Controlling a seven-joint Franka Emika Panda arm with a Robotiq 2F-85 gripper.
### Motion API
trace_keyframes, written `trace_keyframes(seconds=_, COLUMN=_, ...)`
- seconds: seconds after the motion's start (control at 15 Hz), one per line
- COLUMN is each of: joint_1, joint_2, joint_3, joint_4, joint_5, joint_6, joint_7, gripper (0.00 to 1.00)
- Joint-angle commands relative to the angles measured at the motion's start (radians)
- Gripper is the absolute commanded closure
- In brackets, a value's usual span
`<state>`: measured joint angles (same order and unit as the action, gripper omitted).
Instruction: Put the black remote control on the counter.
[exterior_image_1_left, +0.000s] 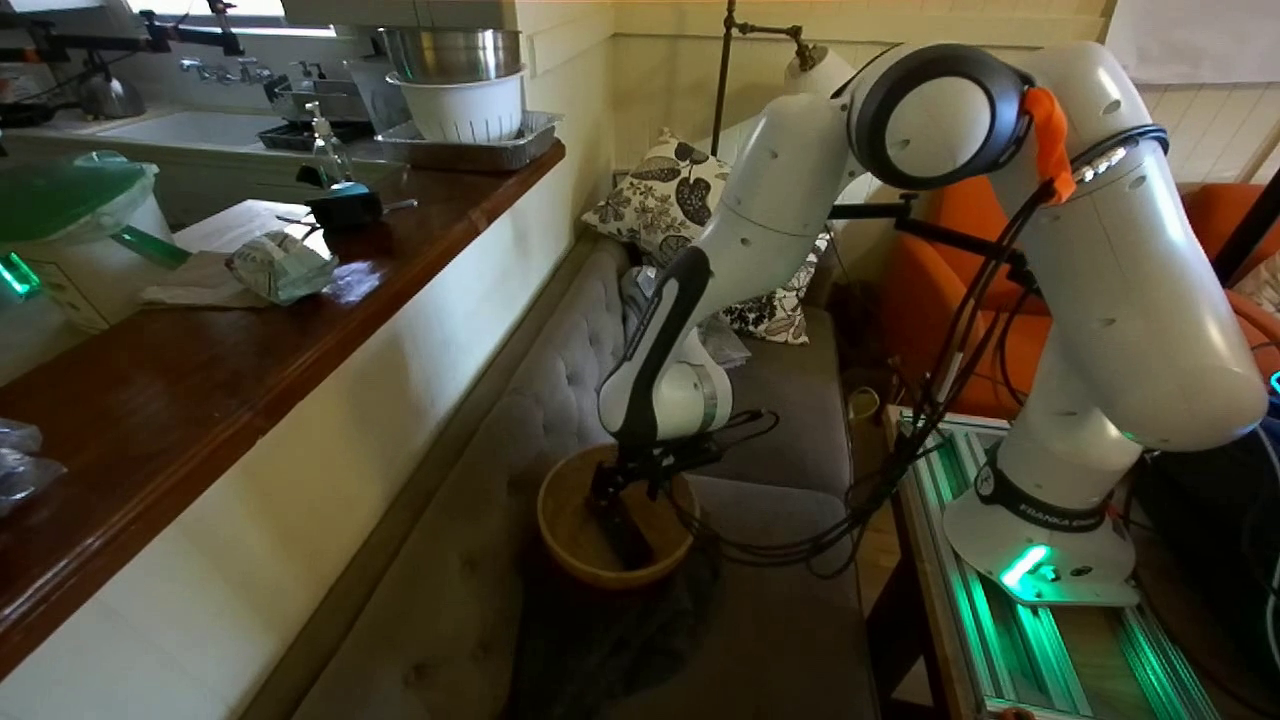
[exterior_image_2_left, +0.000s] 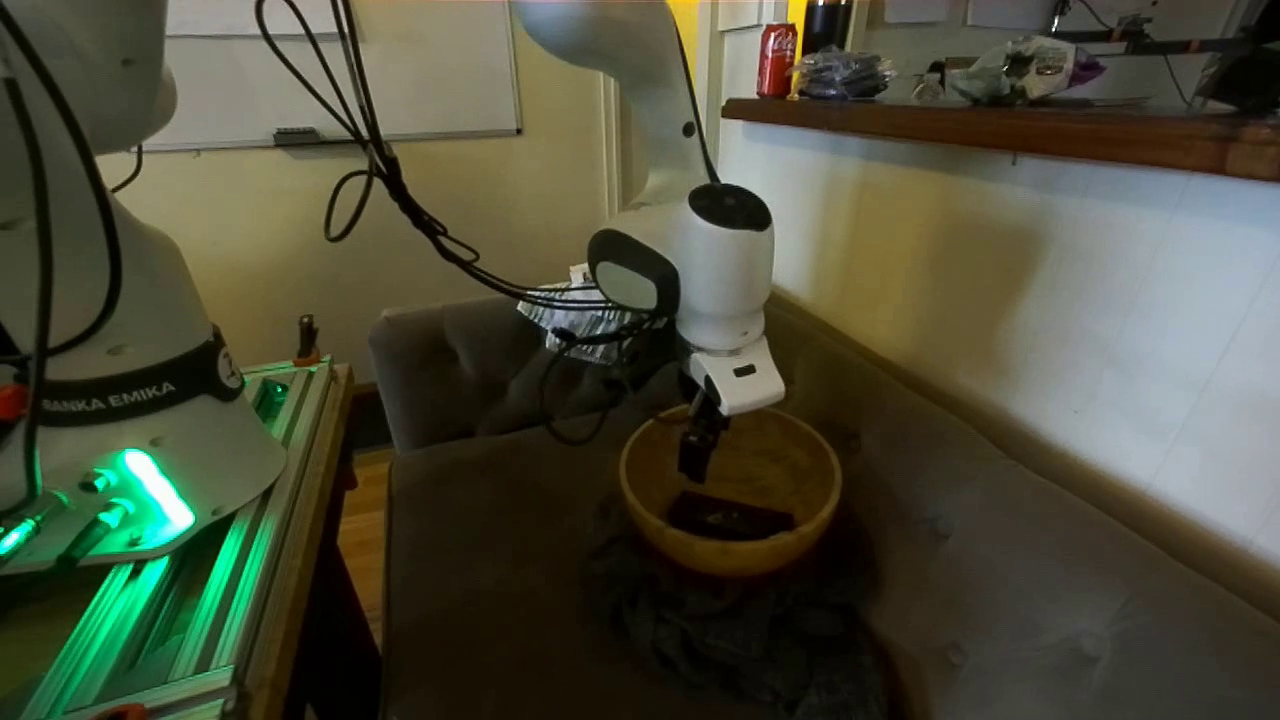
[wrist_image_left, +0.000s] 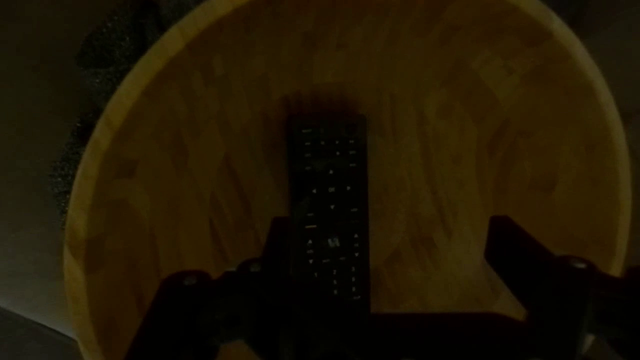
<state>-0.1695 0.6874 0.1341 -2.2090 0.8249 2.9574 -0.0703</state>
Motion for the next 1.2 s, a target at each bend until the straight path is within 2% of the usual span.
trace_keyframes(seconds=0.0, joint_1=0.161, joint_2=0.093, joint_3=-0.095, joint_4=0.051, joint_5=-0.034, joint_6=0.126, joint_7=0.121, gripper=0.00)
trace_keyframes(seconds=0.13, joint_1=0.241, joint_2=0.144, joint_3=-0.143, joint_4=0.088, joint_5=-0.014, joint_6=0.186, joint_7=0.168, gripper=0.00)
trace_keyframes(seconds=0.2, joint_1=0.253, joint_2=0.165, joint_3=-0.152, joint_4=0.097, joint_5=-0.070, joint_6=0.209, joint_7=0.240, gripper=0.00)
trace_keyframes(seconds=0.4, joint_1=0.346, joint_2=0.221, joint_3=-0.230, joint_4=0.139, joint_5=-0.118, joint_6=0.200, joint_7=0.349, gripper=0.00)
trace_keyframes(seconds=0.47, joint_1=0.381, joint_2=0.237, joint_3=-0.264, joint_4=0.151, joint_5=-0.138, joint_6=0.195, joint_7=0.385, gripper=0.00)
trace_keyframes(seconds=0.53, joint_1=0.443, joint_2=0.259, joint_3=-0.321, joint_4=0.174, joint_5=-0.106, joint_6=0.174, joint_7=0.381, gripper=0.00)
trace_keyframes(seconds=0.67, joint_1=0.507, joint_2=0.285, joint_3=-0.405, joint_4=0.200, joint_5=-0.120, joint_6=0.136, joint_7=0.412, gripper=0.00)
trace_keyframes(seconds=0.73, joint_1=0.527, joint_2=0.293, joint_3=-0.436, joint_4=0.213, joint_5=-0.129, joint_6=0.110, joint_7=0.411, gripper=0.00)
trace_keyframes(seconds=0.8, joint_1=0.521, joint_2=0.290, joint_3=-0.447, joint_4=0.212, joint_5=-0.210, joint_6=0.087, joint_7=0.452, gripper=0.00)
trace_keyframes(seconds=0.87, joint_1=0.531, joint_2=0.296, joint_3=-0.465, joint_4=0.223, joint_5=-0.243, joint_6=0.060, joint_7=0.462, gripper=0.00)
trace_keyframes(seconds=1.13, joint_1=0.530, joint_2=0.322, joint_3=-0.497, joint_4=0.271, joint_5=-0.418, joint_6=-0.050, joint_7=0.552, gripper=0.00)
